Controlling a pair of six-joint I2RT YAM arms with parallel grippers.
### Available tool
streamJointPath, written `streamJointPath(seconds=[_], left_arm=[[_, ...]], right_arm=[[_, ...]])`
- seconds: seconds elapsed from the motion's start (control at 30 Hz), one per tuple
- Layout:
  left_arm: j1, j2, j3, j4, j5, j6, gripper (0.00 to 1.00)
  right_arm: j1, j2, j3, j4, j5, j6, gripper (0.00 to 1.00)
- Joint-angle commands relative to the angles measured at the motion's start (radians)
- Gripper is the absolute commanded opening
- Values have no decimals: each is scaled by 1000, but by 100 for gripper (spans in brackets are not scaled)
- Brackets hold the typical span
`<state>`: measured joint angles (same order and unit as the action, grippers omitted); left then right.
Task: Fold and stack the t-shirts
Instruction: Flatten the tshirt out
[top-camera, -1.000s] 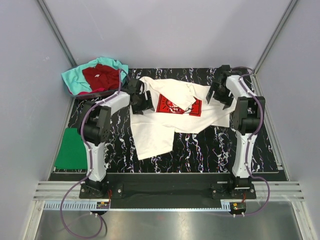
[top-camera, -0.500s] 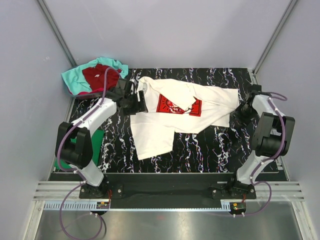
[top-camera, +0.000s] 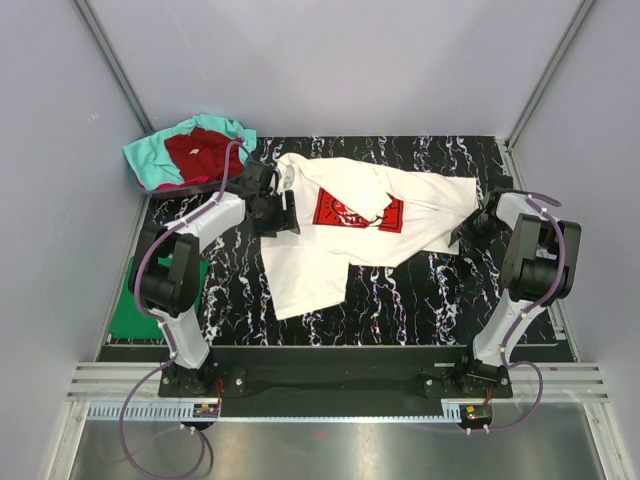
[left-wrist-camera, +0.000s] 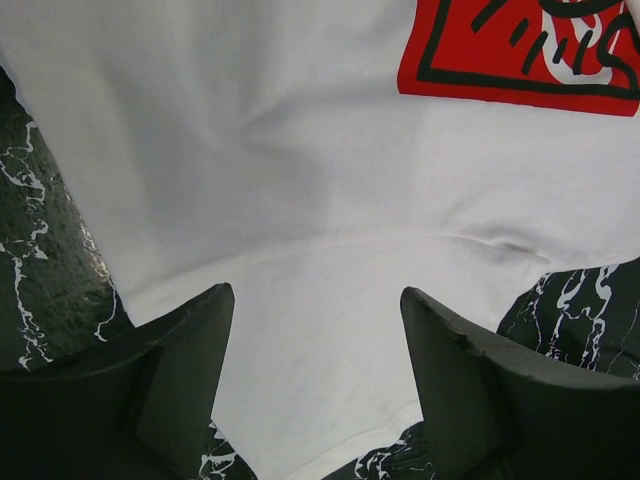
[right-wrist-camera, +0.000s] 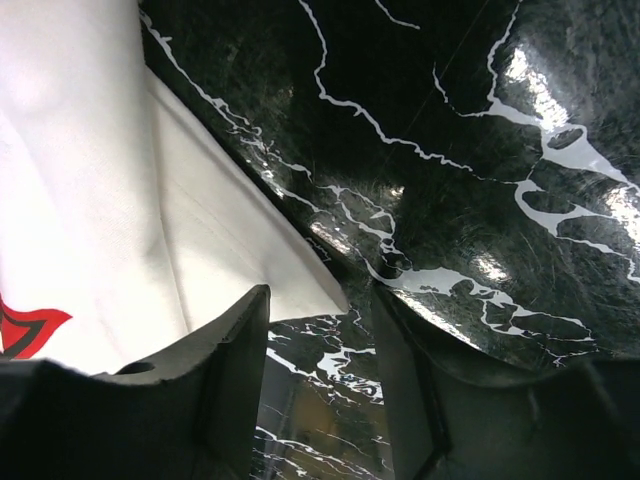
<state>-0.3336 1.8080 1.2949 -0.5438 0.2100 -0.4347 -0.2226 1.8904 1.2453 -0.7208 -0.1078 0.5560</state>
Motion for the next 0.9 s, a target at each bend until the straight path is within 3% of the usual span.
streamJointPath(seconds=[0.0, 0.07, 0.17, 0.2, 0.3, 0.43, 0.67, 0.87], left_arm=[[4, 11, 57, 51, 37, 2, 73], [8, 19, 55, 70, 51, -6, 73], [13, 42, 61, 74, 65, -18, 73], [13, 51, 67, 76, 65, -21, 73], [13, 71, 84, 79, 68, -21, 72], [13, 71, 80, 91, 71, -24, 72], [13, 13, 40, 91, 68, -27, 72], [13, -21, 8, 87, 85, -13, 72]], right_arm=[[0, -4, -20, 26, -6, 36, 52], [0, -5, -27, 37, 8, 36, 52], [-3, 3, -35, 43, 26, 39, 38], [-4, 3, -37, 40, 33, 41, 24], [-6, -26, -32, -8, 80, 32, 1], [-6, -100, 3, -166, 238, -10, 0], [-14, -263, 32, -396, 370, -11, 0], [-34, -303, -12, -431, 404, -14, 0]])
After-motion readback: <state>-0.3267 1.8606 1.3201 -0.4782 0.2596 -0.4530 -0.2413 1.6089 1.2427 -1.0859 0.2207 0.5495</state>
